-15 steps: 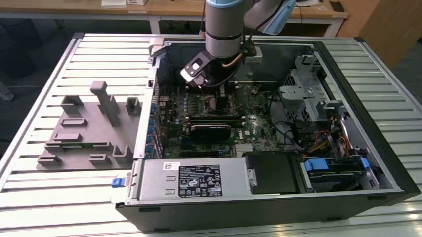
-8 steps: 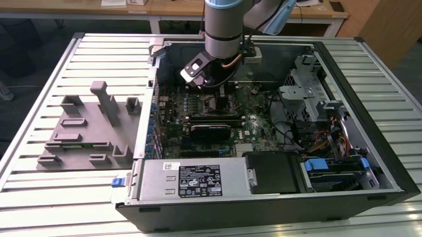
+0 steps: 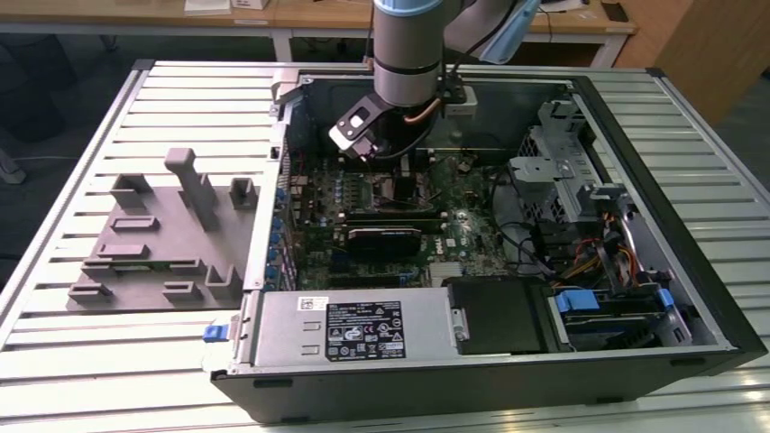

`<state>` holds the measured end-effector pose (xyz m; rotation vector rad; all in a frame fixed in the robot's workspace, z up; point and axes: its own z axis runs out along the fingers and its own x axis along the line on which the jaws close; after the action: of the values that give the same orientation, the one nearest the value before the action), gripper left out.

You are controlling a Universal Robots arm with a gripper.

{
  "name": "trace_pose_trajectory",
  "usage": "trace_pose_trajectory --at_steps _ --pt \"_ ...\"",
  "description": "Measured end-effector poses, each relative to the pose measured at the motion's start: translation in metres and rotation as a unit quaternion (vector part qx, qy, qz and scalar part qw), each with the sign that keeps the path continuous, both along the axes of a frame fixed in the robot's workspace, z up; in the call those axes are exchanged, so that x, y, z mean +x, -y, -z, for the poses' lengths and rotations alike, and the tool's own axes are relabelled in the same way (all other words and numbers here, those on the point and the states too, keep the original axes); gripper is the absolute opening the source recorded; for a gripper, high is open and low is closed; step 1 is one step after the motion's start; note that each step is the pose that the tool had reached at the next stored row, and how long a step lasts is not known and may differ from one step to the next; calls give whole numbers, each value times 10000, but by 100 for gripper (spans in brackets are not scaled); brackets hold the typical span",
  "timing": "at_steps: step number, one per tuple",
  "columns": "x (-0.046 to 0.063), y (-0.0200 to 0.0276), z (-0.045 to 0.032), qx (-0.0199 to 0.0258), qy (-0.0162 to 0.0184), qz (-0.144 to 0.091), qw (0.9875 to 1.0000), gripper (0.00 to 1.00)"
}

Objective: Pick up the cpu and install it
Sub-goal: 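Place the cpu into insertion slot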

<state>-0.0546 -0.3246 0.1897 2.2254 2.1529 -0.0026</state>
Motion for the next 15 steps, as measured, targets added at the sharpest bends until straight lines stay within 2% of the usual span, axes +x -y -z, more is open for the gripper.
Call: trace_pose_trajectory --at_steps 11,12,13,15 --pt "-1 2 10 -2 2 0 10000 55" --pt "1 -3 17 14 7 0 10000 55" --pt "2 -4 19 13 8 0 10000 61" --pt "1 -2 13 4 3 0 10000 61"
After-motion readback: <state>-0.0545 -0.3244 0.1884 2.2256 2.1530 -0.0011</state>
